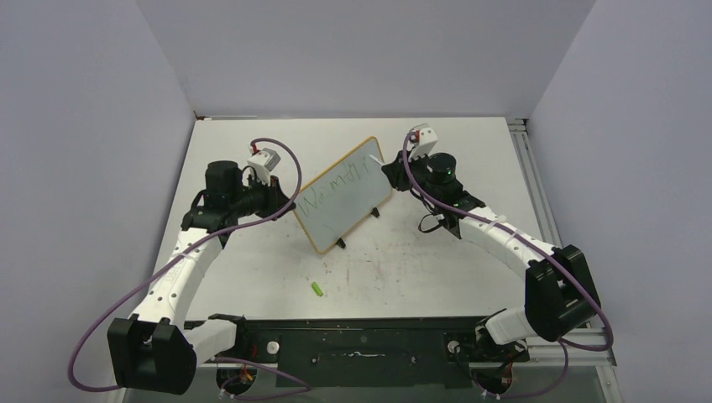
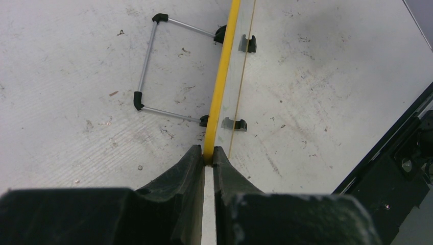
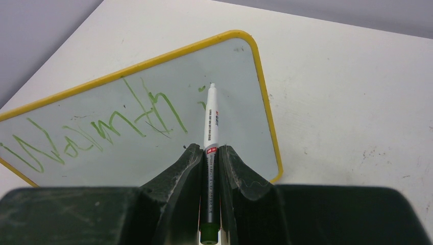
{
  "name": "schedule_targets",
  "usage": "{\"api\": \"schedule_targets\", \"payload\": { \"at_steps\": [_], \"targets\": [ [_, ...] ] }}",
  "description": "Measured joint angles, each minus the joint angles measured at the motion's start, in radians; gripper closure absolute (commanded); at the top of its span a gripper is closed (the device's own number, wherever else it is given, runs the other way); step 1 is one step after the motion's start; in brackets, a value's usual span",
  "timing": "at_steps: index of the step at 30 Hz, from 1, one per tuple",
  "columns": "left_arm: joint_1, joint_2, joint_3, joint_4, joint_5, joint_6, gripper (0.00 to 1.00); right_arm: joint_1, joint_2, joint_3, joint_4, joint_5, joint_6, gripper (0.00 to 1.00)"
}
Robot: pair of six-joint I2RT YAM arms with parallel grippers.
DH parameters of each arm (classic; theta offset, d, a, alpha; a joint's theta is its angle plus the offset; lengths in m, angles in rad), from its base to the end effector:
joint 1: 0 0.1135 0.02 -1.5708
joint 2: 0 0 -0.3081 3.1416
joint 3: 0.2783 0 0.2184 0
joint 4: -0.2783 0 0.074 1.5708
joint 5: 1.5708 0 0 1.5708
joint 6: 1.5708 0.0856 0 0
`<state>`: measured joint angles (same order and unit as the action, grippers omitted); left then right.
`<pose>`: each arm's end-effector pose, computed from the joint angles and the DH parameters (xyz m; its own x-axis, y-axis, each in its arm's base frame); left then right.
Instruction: Write a sentence on the whiteboard
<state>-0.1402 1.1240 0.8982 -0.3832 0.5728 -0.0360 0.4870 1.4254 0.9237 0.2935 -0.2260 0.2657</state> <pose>0.2160 -0.0773 0.3193 -0.5861 0.0522 -0.8085 0.5369 0.7724 -0.3394 0.2936 0.1772 0.3374 -0.3469 0.1059 -0.9319 -0.5791 0.7575 0.3016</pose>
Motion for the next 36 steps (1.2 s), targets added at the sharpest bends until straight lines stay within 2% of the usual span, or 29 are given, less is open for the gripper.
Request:
{"api": "schedule_targets", "payload": {
  "at_steps": [36],
  "targets": [
    [0.000,0.000,0.000,-0.002,0.000,0.000,1.00,0.000,0.047,-0.034,-0.010,0.003,-0.011,0.95]
  ]
}}
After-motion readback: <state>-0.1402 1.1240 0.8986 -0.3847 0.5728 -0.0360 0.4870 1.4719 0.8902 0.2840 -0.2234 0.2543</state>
